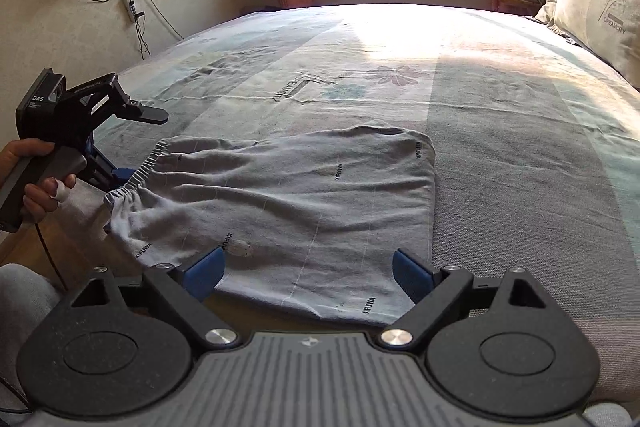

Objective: Fold clothes

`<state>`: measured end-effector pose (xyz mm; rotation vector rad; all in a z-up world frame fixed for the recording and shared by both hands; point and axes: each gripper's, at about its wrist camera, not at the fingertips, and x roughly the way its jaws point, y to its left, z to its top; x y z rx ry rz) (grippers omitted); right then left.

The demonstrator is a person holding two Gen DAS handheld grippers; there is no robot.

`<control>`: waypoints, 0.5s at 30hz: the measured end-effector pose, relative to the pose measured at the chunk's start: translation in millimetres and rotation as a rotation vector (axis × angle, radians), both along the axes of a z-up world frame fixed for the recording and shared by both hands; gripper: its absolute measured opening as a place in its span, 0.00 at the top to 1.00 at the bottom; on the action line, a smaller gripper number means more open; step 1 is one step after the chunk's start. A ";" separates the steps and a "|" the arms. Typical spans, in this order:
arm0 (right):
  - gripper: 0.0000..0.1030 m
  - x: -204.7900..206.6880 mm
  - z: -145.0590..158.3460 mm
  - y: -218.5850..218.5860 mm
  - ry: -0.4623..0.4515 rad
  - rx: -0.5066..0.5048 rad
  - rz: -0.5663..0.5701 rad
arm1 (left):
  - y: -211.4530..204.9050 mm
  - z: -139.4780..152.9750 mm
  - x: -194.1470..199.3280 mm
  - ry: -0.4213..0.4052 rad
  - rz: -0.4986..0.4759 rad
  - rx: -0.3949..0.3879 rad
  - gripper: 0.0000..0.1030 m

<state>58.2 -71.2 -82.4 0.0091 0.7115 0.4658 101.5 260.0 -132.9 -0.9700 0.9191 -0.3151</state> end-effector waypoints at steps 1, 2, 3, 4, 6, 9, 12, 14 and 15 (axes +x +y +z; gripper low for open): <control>0.09 -1.4 0.5 0.0 -0.003 0.001 0.008 | 0.8 -1.4 -5.0 0.006 -0.005 -0.014 0.01; 0.09 -2.9 1.0 0.0 -0.006 0.001 0.016 | 1.5 -2.8 -9.5 0.013 -0.011 -0.026 0.01; 0.08 -4.1 1.4 0.1 -0.008 0.002 0.023 | 2.2 -4.2 -14.0 0.019 -0.017 -0.038 0.01; 0.08 -5.0 1.9 0.3 -0.009 0.002 0.027 | 2.5 -5.4 -14.9 0.021 -0.020 -0.048 0.01; 0.08 -6.6 2.3 1.8 -0.014 -0.012 0.033 | 3.2 -7.7 -15.5 0.025 -0.027 -0.067 0.01; 0.08 -10.2 3.1 4.1 -0.032 -0.048 0.037 | 3.7 -8.3 -7.6 0.033 -0.043 -0.076 0.01; 0.08 -12.0 4.7 4.6 -0.038 -0.058 0.041 | 2.3 -8.2 6.3 0.018 -0.059 -0.074 0.01; 0.08 -12.2 5.7 5.7 -0.043 -0.071 0.037 | 0.9 -10.4 16.5 0.010 -0.063 -0.092 0.01; 0.08 -12.4 6.3 6.4 -0.046 -0.078 0.035 | 0.2 -11.7 20.7 0.006 -0.070 -0.098 0.01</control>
